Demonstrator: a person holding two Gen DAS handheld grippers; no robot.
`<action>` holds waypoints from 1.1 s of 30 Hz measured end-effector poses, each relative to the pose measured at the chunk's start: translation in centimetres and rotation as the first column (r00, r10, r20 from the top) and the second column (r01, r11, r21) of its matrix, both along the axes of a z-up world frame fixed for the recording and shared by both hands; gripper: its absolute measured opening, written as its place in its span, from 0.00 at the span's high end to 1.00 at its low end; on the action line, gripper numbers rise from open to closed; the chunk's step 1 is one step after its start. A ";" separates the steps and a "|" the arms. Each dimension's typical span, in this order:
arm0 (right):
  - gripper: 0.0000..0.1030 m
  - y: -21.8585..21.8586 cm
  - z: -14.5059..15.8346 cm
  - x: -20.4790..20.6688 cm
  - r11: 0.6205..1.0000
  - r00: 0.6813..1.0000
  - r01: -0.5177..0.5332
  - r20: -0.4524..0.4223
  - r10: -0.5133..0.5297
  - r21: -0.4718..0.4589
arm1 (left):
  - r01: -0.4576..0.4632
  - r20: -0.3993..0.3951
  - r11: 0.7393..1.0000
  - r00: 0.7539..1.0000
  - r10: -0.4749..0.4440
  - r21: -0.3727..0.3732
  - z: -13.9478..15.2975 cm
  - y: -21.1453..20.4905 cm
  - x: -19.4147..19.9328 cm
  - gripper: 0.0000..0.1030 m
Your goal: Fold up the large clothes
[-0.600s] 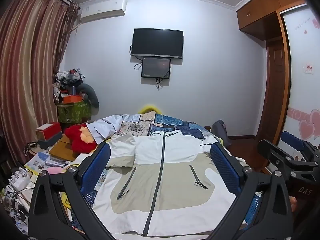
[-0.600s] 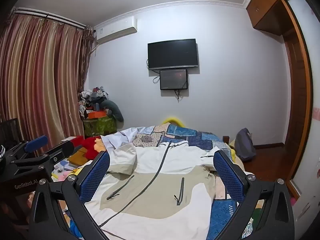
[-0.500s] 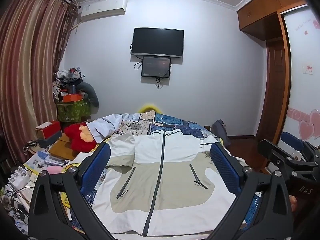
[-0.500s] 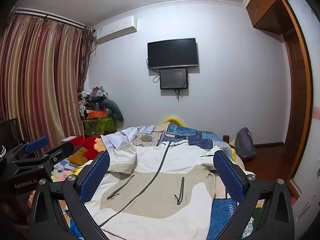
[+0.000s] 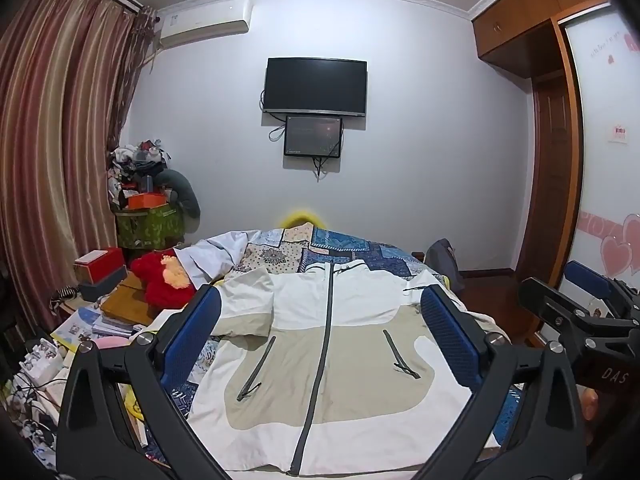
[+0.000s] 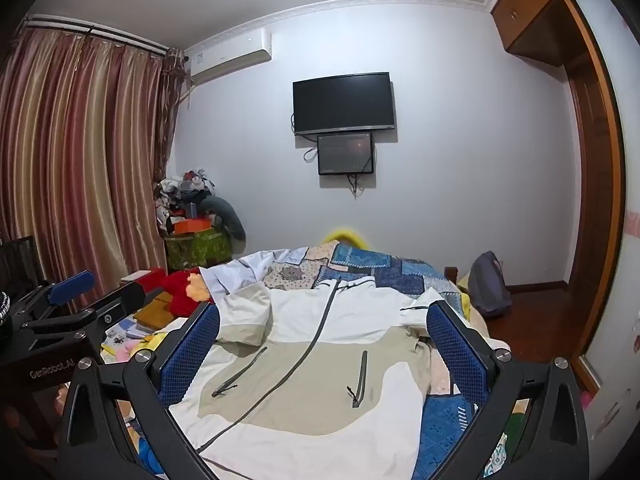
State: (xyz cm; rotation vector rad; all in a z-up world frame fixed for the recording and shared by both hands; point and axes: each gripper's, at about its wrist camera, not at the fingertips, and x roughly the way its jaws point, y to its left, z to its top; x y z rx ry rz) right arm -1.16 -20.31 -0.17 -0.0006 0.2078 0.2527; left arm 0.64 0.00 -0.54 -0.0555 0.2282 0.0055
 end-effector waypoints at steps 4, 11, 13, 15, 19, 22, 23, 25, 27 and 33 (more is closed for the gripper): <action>0.00 -0.1 0.0 0.0 1.000 1.000 0.002 -0.002 -0.002 0.000 | 0.001 0.002 1.000 1.000 -0.001 0.002 0.0 -0.1 -0.1 0.02; 0.00 -0.2 -0.1 0.3 1.000 1.000 0.009 -0.010 -0.009 0.002 | 0.004 0.002 1.000 1.000 -0.004 -0.002 0.1 0.0 0.0 0.02; 0.00 -0.3 -0.1 0.4 1.000 1.000 0.014 -0.012 -0.014 0.003 | 0.004 0.000 1.000 1.000 -0.004 -0.004 0.1 0.0 0.0 0.02; 0.00 -0.2 -0.1 0.3 1.000 1.000 0.019 -0.013 -0.019 0.001 | 0.004 0.000 1.000 1.000 -0.004 -0.005 0.1 0.0 0.1 0.02; 0.00 -0.2 0.1 0.1 1.000 1.000 0.026 -0.013 -0.026 0.001 | 0.007 -0.005 1.000 1.000 -0.008 -0.008 0.1 0.1 0.2 0.02; 0.00 -0.3 0.1 0.0 1.000 1.000 0.029 -0.013 -0.029 0.002 | 0.008 -0.007 1.000 1.000 -0.008 -0.009 0.1 0.2 0.3 0.02; 0.00 -0.3 0.2 0.0 1.000 0.999 0.030 -0.013 -0.030 0.002 | 0.007 -0.007 1.000 1.000 -0.007 -0.009 0.0 0.1 0.3 0.02; 0.00 -0.2 0.2 0.1 1.000 0.999 0.031 -0.016 -0.031 0.003 | 0.007 -0.007 1.000 1.000 -0.007 -0.010 0.0 0.1 0.3 0.02; 0.00 -0.2 0.2 0.2 1.000 0.999 0.029 -0.016 -0.029 0.002 | 0.007 -0.009 1.000 1.000 -0.007 -0.011 0.0 0.1 0.4 0.02; 0.00 -0.3 0.1 0.2 1.000 0.999 0.031 -0.017 -0.030 0.003 | 0.007 -0.013 1.000 1.000 -0.007 -0.017 -0.1 0.3 0.5 0.02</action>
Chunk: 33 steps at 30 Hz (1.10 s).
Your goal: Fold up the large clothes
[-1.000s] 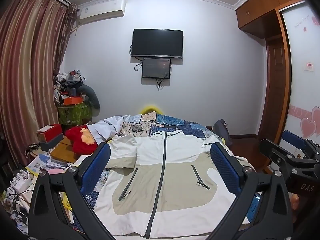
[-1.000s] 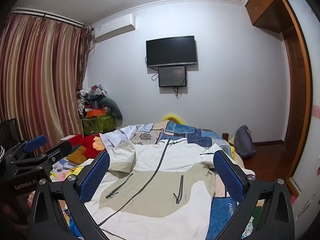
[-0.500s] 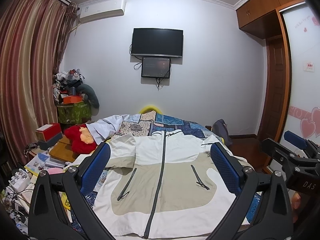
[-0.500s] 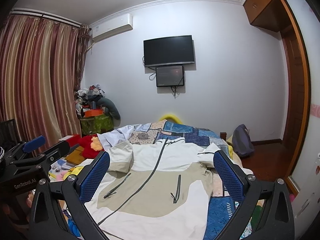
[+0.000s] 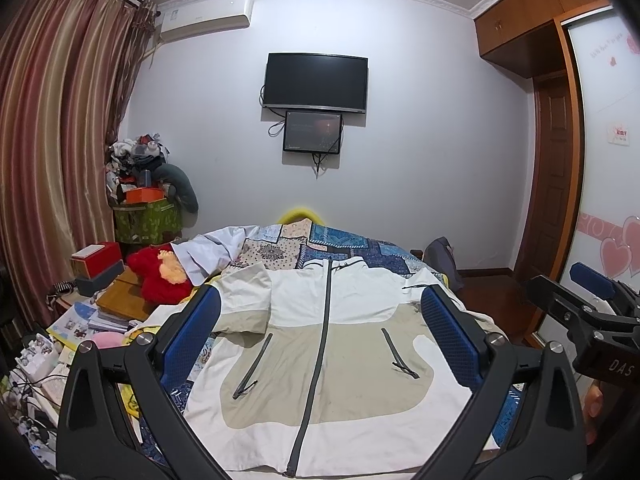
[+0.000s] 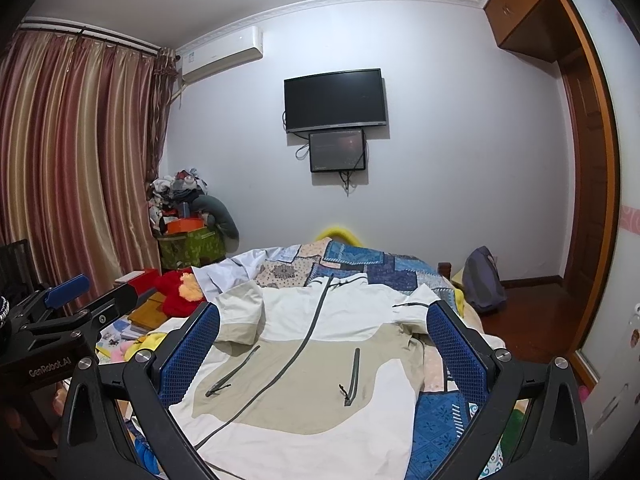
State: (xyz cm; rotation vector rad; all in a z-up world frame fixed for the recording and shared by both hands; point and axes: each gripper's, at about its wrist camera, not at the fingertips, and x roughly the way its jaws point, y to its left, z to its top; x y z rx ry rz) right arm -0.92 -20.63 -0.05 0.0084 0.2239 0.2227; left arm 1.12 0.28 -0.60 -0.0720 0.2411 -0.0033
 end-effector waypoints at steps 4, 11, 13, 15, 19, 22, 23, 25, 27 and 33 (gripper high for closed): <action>0.00 0.0 0.0 0.1 1.000 1.000 0.001 -0.002 -0.001 0.002 | -0.002 0.001 1.000 1.000 0.002 0.005 0.0 -0.1 0.1 0.02; 0.00 -0.1 0.0 0.0 1.000 1.000 0.001 -0.002 -0.001 0.003 | -0.002 0.000 1.000 1.000 0.002 0.003 0.0 -0.1 0.0 0.02; 0.00 -0.1 0.0 0.0 1.000 1.000 0.000 -0.002 0.000 0.003 | -0.002 0.000 1.000 1.000 0.002 0.003 0.0 -0.1 0.1 0.02; 0.00 -0.1 0.0 0.0 1.000 1.000 0.000 -0.003 0.000 0.003 | -0.002 0.000 1.000 1.000 0.002 0.004 0.0 -0.1 0.1 0.01; 0.00 -0.1 0.0 0.0 1.000 1.000 0.000 -0.003 0.000 0.004 | -0.002 0.000 1.000 1.000 0.002 0.003 0.0 0.0 0.0 0.01; 0.00 -0.2 0.0 0.1 1.000 1.000 0.001 -0.003 -0.001 0.004 | -0.002 0.000 1.000 1.000 0.002 0.003 0.0 -0.1 0.0 0.01; 0.00 -0.2 0.0 0.1 1.000 1.000 0.001 -0.004 -0.001 0.004 | -0.002 0.000 1.000 1.000 0.002 0.004 0.0 -0.1 0.0 0.01; 0.00 -0.2 0.0 0.1 1.000 1.000 0.001 -0.004 -0.001 0.004 | -0.002 0.000 1.000 1.000 0.002 0.004 0.0 -0.1 0.0 0.01; 0.00 -0.2 0.0 0.1 1.000 1.000 0.001 -0.004 -0.001 0.005 | -0.002 0.000 1.000 1.000 0.002 0.003 0.0 -0.1 0.0 0.01; 0.00 -0.3 -0.1 0.1 1.000 1.000 0.001 -0.007 -0.001 0.004 | -0.003 -0.002 1.000 1.000 0.003 0.002 -0.1 0.0 0.0 0.01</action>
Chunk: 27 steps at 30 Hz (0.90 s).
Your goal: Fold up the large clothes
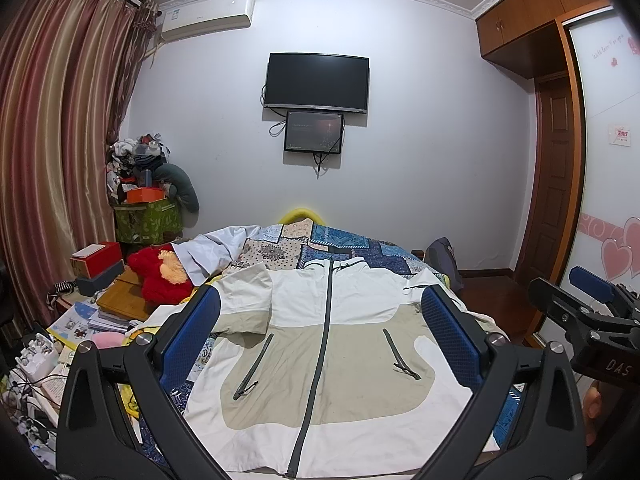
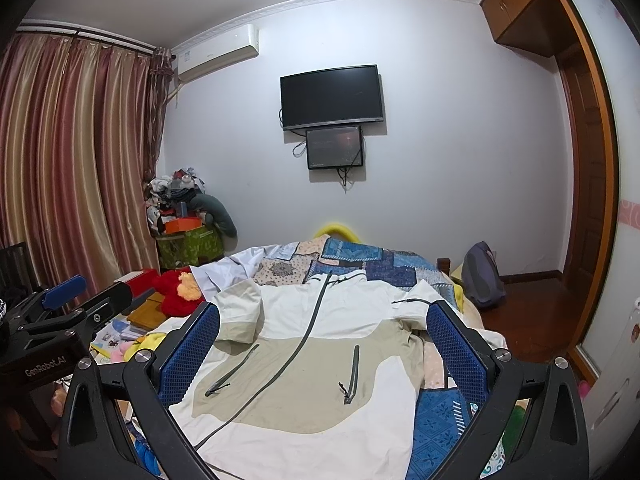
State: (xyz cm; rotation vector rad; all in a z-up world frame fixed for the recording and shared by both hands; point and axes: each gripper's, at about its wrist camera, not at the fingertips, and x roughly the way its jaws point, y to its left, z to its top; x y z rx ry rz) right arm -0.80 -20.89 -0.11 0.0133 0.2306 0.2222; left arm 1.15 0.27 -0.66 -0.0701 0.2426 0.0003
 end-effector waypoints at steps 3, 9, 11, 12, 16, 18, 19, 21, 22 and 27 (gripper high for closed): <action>0.00 0.0 -0.4 0.0 1.000 1.000 0.000 -0.004 0.000 -0.001 | -0.004 -0.005 1.000 1.000 0.004 0.000 -0.1 0.0 0.2 0.01; 0.00 0.1 -1.4 0.7 1.000 0.999 0.005 -0.033 -0.005 -0.004 | -0.018 -0.016 1.000 1.000 0.018 0.013 -0.4 0.1 1.1 0.01; 0.00 0.1 -1.3 1.8 1.000 0.998 0.006 -0.055 -0.006 -0.002 | -0.022 -0.022 1.000 0.999 0.022 0.018 -0.3 0.4 1.8 0.01; 0.00 0.1 -1.4 2.1 1.000 0.998 0.006 -0.064 -0.006 -0.002 | -0.025 -0.025 1.000 0.999 0.025 0.018 -0.3 0.6 2.1 0.01; 0.00 0.3 -2.1 3.8 1.000 0.995 0.009 -0.099 -0.010 -0.010 | -0.047 -0.060 0.999 0.997 0.047 0.001 -0.2 2.5 4.6 0.01; 0.00 0.5 -2.4 5.0 1.000 0.993 0.014 -0.114 -0.016 -0.017 | -0.060 -0.082 0.998 0.995 0.059 -0.007 -0.2 3.5 6.0 0.01; 0.00 0.5 -2.6 5.7 1.000 0.992 0.016 -0.122 -0.019 -0.020 | -0.074 -0.097 0.997 0.993 0.073 -0.007 -0.3 4.0 6.9 0.01; 0.00 0.6 -3.0 7.0 1.000 0.991 0.015 -0.133 -0.018 -0.018 | -0.101 -0.135 0.995 0.986 0.100 -0.002 -0.6 5.3 9.0 0.01; 0.00 0.5 -3.2 7.9 1.000 0.990 0.014 -0.142 -0.016 -0.016 | -0.106 -0.155 0.994 0.982 0.105 0.001 -0.8 6.1 10.1 0.01; 0.00 0.9 -3.7 12.5 1.000 0.985 0.014 -0.172 -0.018 -0.024 | -0.155 -0.235 0.988 0.959 0.155 0.020 -1.9 9.6 15.1 0.02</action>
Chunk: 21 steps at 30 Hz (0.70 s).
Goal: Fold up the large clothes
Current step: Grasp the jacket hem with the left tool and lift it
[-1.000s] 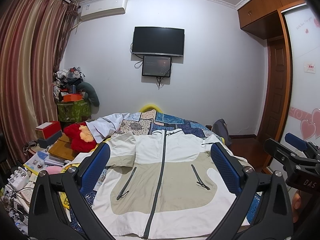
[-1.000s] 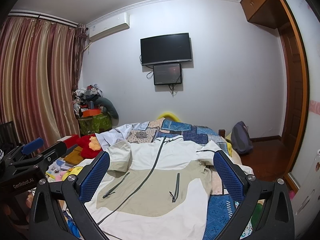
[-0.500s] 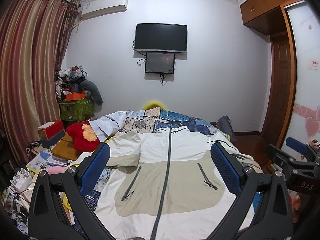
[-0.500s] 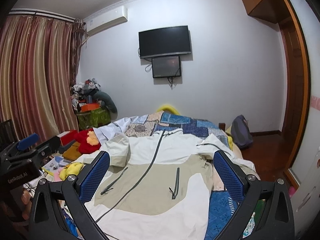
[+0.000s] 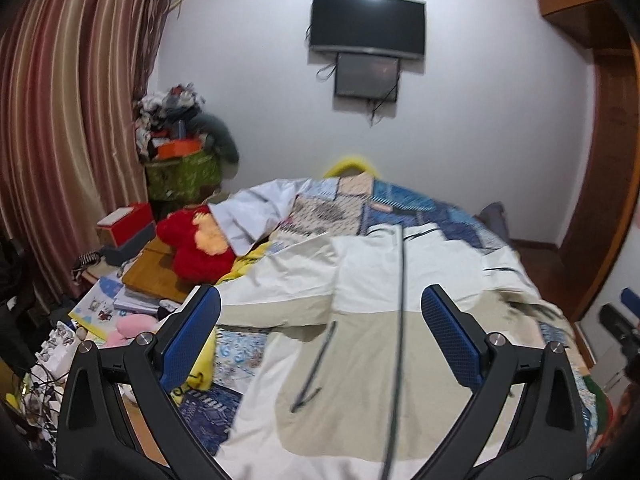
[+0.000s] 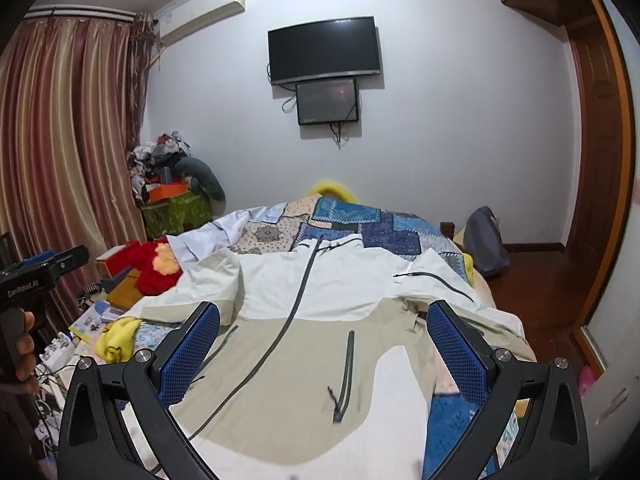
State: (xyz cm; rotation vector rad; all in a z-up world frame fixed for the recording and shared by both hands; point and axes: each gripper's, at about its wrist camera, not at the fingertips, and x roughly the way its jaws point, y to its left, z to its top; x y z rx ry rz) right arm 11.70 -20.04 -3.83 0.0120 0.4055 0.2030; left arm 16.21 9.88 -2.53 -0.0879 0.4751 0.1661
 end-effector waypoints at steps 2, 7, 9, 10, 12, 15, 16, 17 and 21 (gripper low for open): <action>0.00 0.1 -0.1 2.0 1.000 1.000 -0.009 -0.015 0.009 -0.002 | -0.018 -0.042 1.000 0.999 0.018 -0.004 -0.6 1.8 2.4 0.02; 0.00 1.1 -0.4 8.1 0.999 0.998 -0.026 -0.054 0.024 -0.036 | -0.124 -0.145 0.992 0.981 0.127 0.030 -2.9 6.4 8.1 0.02; 0.00 1.6 -0.7 10.5 0.997 0.997 -0.043 -0.069 0.039 -0.059 | -0.149 -0.185 0.988 0.970 0.156 0.049 -4.2 7.9 10.0 0.02; 0.00 2.0 -0.9 11.8 0.995 0.996 -0.053 -0.078 0.047 -0.079 | -0.156 -0.215 0.986 0.963 0.164 0.054 -5.1 8.7 10.9 0.02; 0.00 2.9 -1.5 14.3 0.991 0.994 -0.067 -0.090 0.056 -0.118 | -0.155 -0.292 0.988 0.944 0.154 0.020 -7.7 10.5 13.1 0.02; 0.00 4.1 -2.6 18.0 0.982 0.991 -0.080 -0.124 0.059 -0.172 | -0.157 -0.377 0.987 0.916 0.136 -0.025 -10.9 11.9 15.1 0.02; 0.00 4.7 -3.2 19.6 0.978 0.987 -0.093 -0.147 0.066 -0.188 | -0.165 -0.409 0.985 0.903 0.131 -0.049 -12.3 12.6 15.9 0.02; 0.00 5.1 -3.7 20.7 0.974 0.983 -0.104 -0.167 0.071 -0.200 | -0.173 -0.427 0.983 0.895 0.131 -0.062 -13.1 12.9 16.3 0.02; 0.00 6.3 -6.0 24.4 0.965 0.968 -0.141 -0.236 0.087 -0.220 | -0.194 -0.474 0.971 0.874 0.105 -0.143 -17.1 14.0 17.9 0.02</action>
